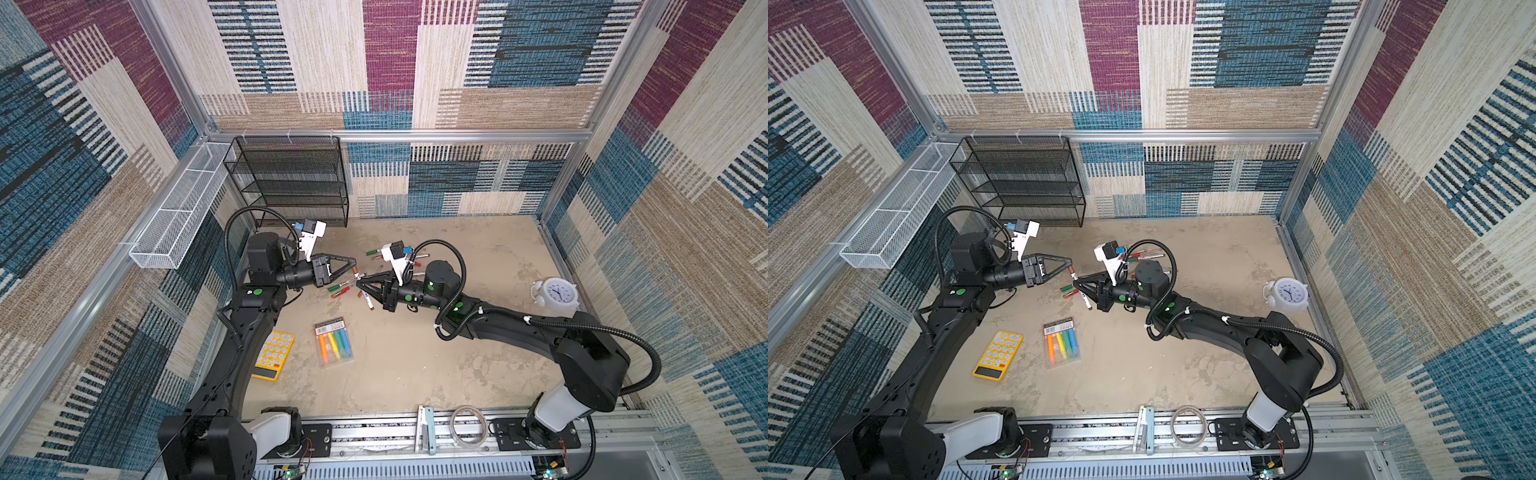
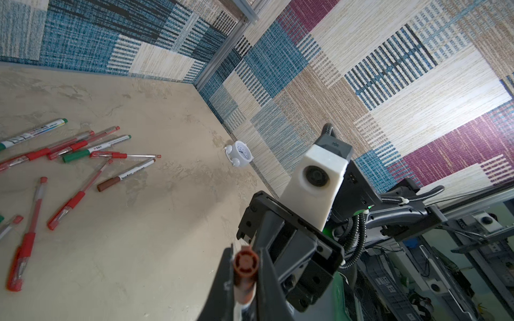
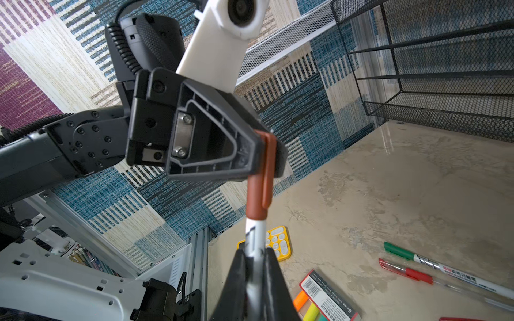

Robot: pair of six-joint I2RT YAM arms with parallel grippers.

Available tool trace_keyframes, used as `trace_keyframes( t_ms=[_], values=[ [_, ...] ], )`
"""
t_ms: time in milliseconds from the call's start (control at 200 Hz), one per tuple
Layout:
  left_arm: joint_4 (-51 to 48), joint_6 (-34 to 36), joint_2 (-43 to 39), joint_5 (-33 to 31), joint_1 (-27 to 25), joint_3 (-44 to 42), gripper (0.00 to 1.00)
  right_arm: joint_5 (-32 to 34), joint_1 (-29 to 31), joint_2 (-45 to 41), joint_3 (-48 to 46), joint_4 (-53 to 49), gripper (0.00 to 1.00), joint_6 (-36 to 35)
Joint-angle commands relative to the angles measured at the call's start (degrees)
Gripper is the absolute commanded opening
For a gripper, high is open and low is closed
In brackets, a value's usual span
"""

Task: Open the pen caps
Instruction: 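Grasp the brown cap with the left gripper, then pull the grippers apart to remove the brown cap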

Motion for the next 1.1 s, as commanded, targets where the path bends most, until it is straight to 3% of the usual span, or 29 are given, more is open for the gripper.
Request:
trace_keyframes(
  t_ms=[0, 215, 331, 466, 606, 731, 912, 1092],
  values=[
    [2.83, 0.46, 0.13, -3.26, 1.52, 2.2, 0.0, -1.45, 0.05, -1.25, -3.97, -3.49, 0.0, 1.07],
    [0.73, 1.39, 1.16, -5.19, 3.05, 4.3, 0.0, -0.1, 0.15, -3.87, -8.93, -2.68, 0.0, 1.38],
    [-5.02, 7.24, 1.29, -8.34, 3.3, 5.91, 0.0, 2.21, 0.11, -6.03, -10.96, -3.2, 0.0, -0.11],
    [-16.37, 18.16, 2.09, -19.43, 3.48, 8.73, 0.0, 8.81, -0.21, -9.5, -10.46, -9.96, 0.0, -2.72],
    [-21.98, 27.08, 4.44, -36.37, 3.48, 10.67, 0.0, 15.45, -2.21, -14.28, -12.61, -14.66, 0.0, -4.03],
    [-24.46, 31.49, 10.24, -44.24, 3.48, 12.93, 0.0, 21.73, -4.19, -18.56, -12.69, -22.53, 0.0, -5.84],
    [-26.55, 32.21, 20.77, -50.3, 3.57, 16.15, 0.0, 28.78, -6.31, -25.83, -15.73, -28.0, 0.0, -7.97],
    [-32.21, 33.45, 33.82, -55.59, 4.6, 24.83, 0.0, 32.94, -7.9, -32.55, -19.59, -31.41, 0.0, -8.89]
  ],
)
